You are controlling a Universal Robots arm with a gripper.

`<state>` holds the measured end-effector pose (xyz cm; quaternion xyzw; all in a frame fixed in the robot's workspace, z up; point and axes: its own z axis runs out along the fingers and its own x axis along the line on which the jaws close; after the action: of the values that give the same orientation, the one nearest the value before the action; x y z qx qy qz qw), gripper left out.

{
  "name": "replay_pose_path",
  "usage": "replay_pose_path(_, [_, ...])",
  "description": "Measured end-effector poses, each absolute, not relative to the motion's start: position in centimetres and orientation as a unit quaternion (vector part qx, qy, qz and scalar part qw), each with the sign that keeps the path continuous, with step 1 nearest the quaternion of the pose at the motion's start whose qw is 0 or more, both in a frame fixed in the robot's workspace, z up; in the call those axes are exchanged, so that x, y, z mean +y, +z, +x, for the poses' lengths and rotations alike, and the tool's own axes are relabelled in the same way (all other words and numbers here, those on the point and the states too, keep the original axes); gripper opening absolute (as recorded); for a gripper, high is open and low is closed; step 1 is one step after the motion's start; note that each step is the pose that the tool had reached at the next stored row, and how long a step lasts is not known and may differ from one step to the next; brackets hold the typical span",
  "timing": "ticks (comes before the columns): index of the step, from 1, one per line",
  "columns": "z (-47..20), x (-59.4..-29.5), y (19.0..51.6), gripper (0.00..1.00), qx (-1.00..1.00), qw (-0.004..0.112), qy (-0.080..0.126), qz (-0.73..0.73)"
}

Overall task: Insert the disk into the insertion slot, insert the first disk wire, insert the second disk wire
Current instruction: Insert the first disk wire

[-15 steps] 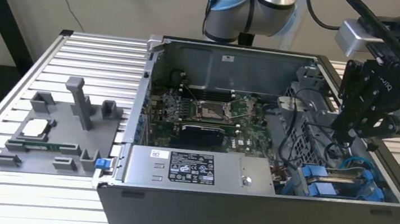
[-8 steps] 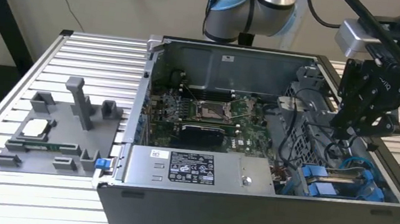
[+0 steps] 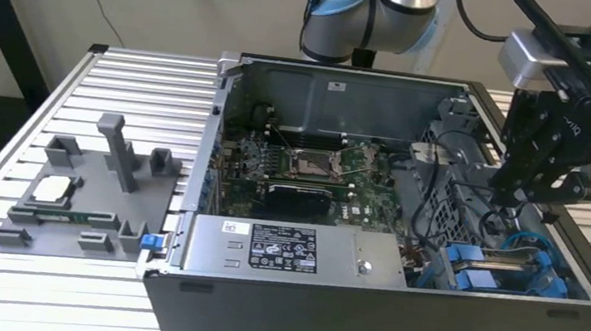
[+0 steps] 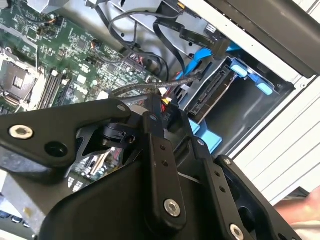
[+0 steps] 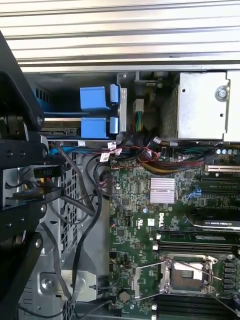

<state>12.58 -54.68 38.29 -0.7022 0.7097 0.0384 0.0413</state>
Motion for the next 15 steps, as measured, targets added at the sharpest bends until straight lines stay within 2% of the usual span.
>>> replay_pose_path(5, [12.59,-54.92,38.26,1.0,0.709,0.046,0.042,-0.702])
replay_pose_path(6, [12.58,-54.93,38.26,0.0,0.709,0.049,0.044,-0.702])
replay_pose_path(9, [12.57,-54.93,38.22,0.0,0.709,0.057,0.049,-0.702])
replay_pose_path(15, [12.56,-54.93,38.22,0.0,0.709,0.058,0.049,-0.702])
